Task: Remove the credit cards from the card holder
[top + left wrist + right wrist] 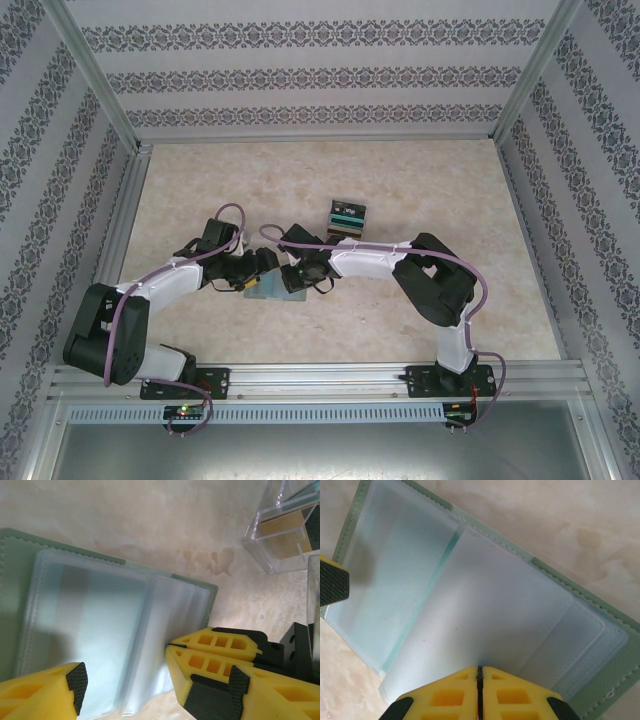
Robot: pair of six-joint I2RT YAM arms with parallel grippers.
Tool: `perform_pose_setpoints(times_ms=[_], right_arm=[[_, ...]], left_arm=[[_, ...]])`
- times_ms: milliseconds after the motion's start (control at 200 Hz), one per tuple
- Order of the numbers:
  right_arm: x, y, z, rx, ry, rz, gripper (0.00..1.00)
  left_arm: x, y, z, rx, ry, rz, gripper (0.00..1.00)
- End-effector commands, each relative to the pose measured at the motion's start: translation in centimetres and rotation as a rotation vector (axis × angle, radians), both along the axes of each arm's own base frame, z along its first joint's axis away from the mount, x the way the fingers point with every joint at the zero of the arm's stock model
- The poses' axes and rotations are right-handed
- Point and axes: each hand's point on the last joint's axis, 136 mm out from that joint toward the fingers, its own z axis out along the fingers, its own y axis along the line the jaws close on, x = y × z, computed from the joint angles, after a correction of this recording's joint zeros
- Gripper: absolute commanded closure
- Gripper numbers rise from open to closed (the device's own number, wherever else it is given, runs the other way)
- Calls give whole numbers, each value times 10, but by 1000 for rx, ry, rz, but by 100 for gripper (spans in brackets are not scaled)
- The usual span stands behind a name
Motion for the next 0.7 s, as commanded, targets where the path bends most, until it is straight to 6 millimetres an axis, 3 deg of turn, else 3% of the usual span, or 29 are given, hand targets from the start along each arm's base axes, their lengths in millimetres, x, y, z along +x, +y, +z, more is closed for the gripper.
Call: perform_pose_setpoints(times_ms=[0, 210, 694], right_arm=[[-8, -4, -13, -35, 33, -1, 89], [-8, -4, -13, -36, 33, 0, 89], [-7, -2, -14, -35, 36, 2, 89]], left_arm=[[4, 13, 5, 72, -19, 12, 23], [11, 34, 5, 121, -26, 79, 22], [8, 20, -7, 49, 18, 29, 23]])
